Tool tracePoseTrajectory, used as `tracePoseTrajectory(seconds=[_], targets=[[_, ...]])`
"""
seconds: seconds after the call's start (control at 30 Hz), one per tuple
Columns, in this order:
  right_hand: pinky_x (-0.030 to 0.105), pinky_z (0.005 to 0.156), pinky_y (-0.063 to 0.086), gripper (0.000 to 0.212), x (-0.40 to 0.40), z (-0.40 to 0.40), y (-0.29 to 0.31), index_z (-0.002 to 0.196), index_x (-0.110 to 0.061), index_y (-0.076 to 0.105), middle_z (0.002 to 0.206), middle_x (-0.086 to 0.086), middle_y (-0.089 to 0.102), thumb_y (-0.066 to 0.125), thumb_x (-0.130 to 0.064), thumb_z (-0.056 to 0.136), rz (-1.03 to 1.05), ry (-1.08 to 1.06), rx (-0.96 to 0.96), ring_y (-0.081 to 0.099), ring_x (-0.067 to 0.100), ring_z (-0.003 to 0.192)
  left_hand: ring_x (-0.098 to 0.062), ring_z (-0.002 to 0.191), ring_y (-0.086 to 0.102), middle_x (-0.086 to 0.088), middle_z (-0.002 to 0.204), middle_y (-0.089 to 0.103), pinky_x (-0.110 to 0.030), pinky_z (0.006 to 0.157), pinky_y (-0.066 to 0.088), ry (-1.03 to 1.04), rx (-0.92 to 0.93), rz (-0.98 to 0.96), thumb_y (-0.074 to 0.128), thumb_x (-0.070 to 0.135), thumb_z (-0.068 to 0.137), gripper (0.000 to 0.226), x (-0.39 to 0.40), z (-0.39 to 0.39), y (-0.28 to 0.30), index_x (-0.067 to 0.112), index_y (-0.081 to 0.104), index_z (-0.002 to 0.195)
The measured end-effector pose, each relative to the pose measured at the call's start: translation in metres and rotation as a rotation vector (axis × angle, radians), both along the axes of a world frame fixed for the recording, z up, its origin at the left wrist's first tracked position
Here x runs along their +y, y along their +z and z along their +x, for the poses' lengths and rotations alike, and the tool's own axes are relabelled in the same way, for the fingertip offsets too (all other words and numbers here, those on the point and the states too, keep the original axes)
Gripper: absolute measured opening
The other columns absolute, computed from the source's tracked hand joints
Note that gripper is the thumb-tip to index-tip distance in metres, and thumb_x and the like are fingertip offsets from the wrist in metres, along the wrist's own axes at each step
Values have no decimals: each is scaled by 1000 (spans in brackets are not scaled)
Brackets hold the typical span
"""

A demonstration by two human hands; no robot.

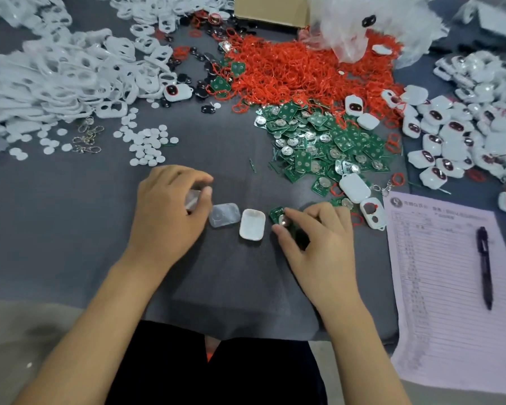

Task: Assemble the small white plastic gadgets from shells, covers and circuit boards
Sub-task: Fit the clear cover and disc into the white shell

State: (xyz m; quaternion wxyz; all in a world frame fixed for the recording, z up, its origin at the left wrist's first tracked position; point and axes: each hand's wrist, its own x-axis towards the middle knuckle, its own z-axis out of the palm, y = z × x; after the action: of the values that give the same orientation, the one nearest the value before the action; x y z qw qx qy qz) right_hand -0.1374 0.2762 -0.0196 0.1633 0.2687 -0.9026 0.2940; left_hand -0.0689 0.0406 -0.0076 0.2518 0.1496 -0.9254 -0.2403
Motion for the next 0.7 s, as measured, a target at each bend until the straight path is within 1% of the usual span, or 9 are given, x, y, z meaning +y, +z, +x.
tracePoseTrajectory(seconds=[0.07, 0.13, 0.2, 0.27, 0.33, 0.43, 0.57, 0.63, 0.7], targets=[[43, 82, 45, 26, -3, 1, 0, 108, -15, 78, 92, 1, 60, 79, -34, 91, 13, 43, 3, 49, 28, 88, -26, 110, 60, 3, 110, 71, -46, 98, 46, -51, -39, 50, 62, 23, 97, 19, -10, 7, -1, 16, 75, 109], [43, 83, 45, 25, -3, 0, 0, 104, -18, 77, 92, -2, 60, 80, -38, 89, 5, 30, -22, 50, 26, 88, -23, 110, 60, 6, 110, 69, -44, 96, 46, -88, -64, 24, 62, 27, 96, 20, -10, 12, 0, 19, 75, 109], [39, 85, 44, 27, -4, -2, 1, 99, -20, 75, 92, -5, 59, 79, -44, 87, -45, 55, -89, 51, 23, 91, -21, 108, 58, 8, 110, 67, -42, 95, 45, -111, -77, -3, 63, 33, 94, 22, -7, 15, 0, 21, 76, 108], [33, 85, 44, 27, -3, -2, 2, 98, -21, 73, 91, -8, 57, 74, -47, 90, -94, 107, -150, 52, 19, 91, -21, 104, 57, 9, 109, 64, -40, 93, 46, -126, -95, -3, 62, 47, 92, 33, -6, 16, -1, 22, 75, 109], [32, 85, 45, 25, -4, -3, 3, 98, -24, 73, 89, -11, 58, 68, -48, 92, -96, 133, -169, 54, 17, 90, -19, 101, 57, 8, 111, 62, -38, 92, 47, -145, -113, 11, 63, 61, 88, 48, -7, 19, -2, 22, 74, 114], [30, 83, 45, 22, -5, -5, 5, 99, -28, 73, 86, -14, 58, 67, -48, 91, -78, 146, -170, 56, 13, 88, -15, 102, 61, 10, 118, 59, -36, 92, 46, -188, -162, 12, 63, 70, 85, 59, -7, 26, 0, 25, 72, 121], [27, 81, 46, 18, -18, -13, 9, 97, -30, 73, 82, -14, 61, 66, -46, 92, -139, 170, -202, 59, 9, 87, -8, 94, 61, 11, 116, 59, -36, 90, 47, -159, -133, 120, 67, 54, 93, 42, -8, 24, 4, 25, 71, 123], [23, 79, 45, 11, -30, -21, 13, 92, -35, 70, 84, -15, 62, 64, -43, 95, -190, 178, -208, 59, 9, 86, 2, 86, 57, 16, 112, 59, -24, 84, 46, -117, -100, 189, 62, 46, 97, 31, -9, 19, 5, 27, 70, 121], [23, 79, 45, 9, -46, -32, 15, 90, -38, 68, 84, -17, 63, 62, -41, 97, -235, 170, -185, 58, 8, 85, 10, 83, 54, 16, 105, 62, -10, 76, 40, -74, -62, 216, 63, 38, 99, 21, -11, 11, 6, 28, 70, 115]])
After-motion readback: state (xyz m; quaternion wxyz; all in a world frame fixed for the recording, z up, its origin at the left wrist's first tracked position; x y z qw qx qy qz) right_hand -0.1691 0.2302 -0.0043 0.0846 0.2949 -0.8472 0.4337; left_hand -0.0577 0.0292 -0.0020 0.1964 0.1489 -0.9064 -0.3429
